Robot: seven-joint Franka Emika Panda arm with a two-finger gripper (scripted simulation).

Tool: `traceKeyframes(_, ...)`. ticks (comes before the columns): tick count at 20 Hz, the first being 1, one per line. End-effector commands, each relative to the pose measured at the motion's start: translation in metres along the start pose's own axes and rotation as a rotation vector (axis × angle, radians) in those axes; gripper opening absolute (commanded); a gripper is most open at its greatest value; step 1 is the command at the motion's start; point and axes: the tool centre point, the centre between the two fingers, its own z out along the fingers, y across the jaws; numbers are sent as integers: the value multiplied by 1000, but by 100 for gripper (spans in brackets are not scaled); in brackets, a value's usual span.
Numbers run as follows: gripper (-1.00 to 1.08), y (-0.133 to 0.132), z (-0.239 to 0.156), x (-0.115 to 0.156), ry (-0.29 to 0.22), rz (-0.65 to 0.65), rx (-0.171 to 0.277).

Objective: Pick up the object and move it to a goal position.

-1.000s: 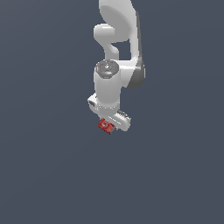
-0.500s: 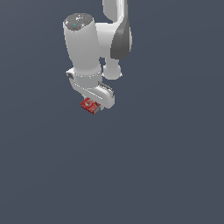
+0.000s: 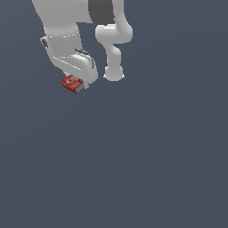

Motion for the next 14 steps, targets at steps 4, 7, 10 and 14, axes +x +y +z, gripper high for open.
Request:
traceKeyframes(4,-100,26,-37,4,0,-1,-2)
traceKeyframes(7,-100,35,-49,7,0,-1,-2)
traceKeyframes(10,-100,40,-57,8,0,-2,-2)
traceKeyframes(14,-100,41,-60,9,0,-2,-2)
